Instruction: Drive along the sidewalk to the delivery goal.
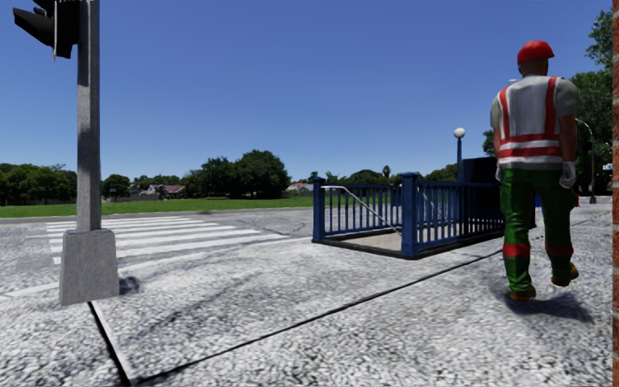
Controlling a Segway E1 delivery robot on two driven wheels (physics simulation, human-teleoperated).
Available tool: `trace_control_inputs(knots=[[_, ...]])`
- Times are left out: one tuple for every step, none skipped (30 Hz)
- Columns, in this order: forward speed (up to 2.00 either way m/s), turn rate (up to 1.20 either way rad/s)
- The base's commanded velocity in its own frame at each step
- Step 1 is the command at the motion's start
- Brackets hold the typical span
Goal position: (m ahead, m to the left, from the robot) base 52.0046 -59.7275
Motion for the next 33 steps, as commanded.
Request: trace_control_inputs(knots=[[1.15, -0.14], [1.15, -0.14], [1.15, -0.14], [1.15, -0.14], [1.15, -0.14], [1.15, -0.14], [1.15, -0.26], [1.15, -0.53], [1.15, -0.64], [1.15, -0.68], [1.15, -0.68], [1.15, -0.68], [1.15, -0.69], [1.16, -0.69], [1.16, -0.69], [1.16, -0.69], [1.16, -0.69], [1.16, -0.69], [1.16, -0.69], [1.16, -0.69], [1.16, -0.69], [1.16, -0.69], [1.16, -0.69], [1.16, -0.69], [1.16, -0.69], [1.16, -0.69], [1.16, -0.69], [1.16, -0.68], [1.16, -0.68], [1.16, -0.68], [1.16, -0.67], [1.16, -0.67], [1.16, -0.67]])
